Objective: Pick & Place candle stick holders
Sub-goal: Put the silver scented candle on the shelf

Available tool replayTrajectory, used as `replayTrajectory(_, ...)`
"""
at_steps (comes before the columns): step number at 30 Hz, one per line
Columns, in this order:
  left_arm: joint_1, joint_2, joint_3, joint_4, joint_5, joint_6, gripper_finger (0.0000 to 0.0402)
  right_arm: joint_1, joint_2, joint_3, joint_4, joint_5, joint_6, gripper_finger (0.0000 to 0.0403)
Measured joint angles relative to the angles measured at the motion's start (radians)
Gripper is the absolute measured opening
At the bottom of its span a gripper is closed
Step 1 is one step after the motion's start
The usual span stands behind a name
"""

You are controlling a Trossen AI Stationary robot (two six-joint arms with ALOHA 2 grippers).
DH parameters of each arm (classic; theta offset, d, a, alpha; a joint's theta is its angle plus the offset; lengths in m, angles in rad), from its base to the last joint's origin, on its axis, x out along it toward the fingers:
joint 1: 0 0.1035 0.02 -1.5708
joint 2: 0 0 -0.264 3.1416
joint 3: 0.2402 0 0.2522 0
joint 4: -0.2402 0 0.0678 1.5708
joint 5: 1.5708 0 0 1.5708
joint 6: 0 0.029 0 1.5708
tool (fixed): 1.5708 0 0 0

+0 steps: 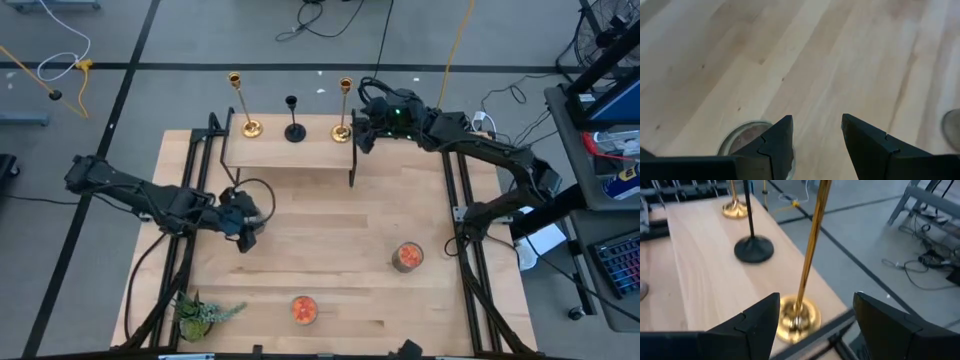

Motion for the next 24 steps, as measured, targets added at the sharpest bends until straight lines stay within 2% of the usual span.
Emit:
replayTrajectory(3,0.009,0.057,0.0,0.0,-0.011,-0.01,0.0177,0.009,-0.03,0.0,-0.074,0.018,0.0,0.0253)
replayTrajectory(7,0.026,0.127,0.0,-0.001,-0.024,-0.04,0.0177,0.036,-0.085,-0.021,-0.133,0.091,0.0,0.0253)
replayTrajectory(15,0.058,0.217,0.0,-0.03,-0.025,-0.1,0.0177,0.126,-0.248,-0.217,-0.148,0.1,0.08,0.0253)
replayTrajectory(19,0.069,0.228,0.0,-0.094,-0.025,-0.211,0.0177,0.203,-0.339,-0.375,-0.037,0.1,0.117,0.0253)
replayTrajectory(24,0.065,0.228,0.0,-0.105,-0.019,-0.261,0.0177,0.325,-0.433,-0.589,0.283,0.097,0.169,0.0254)
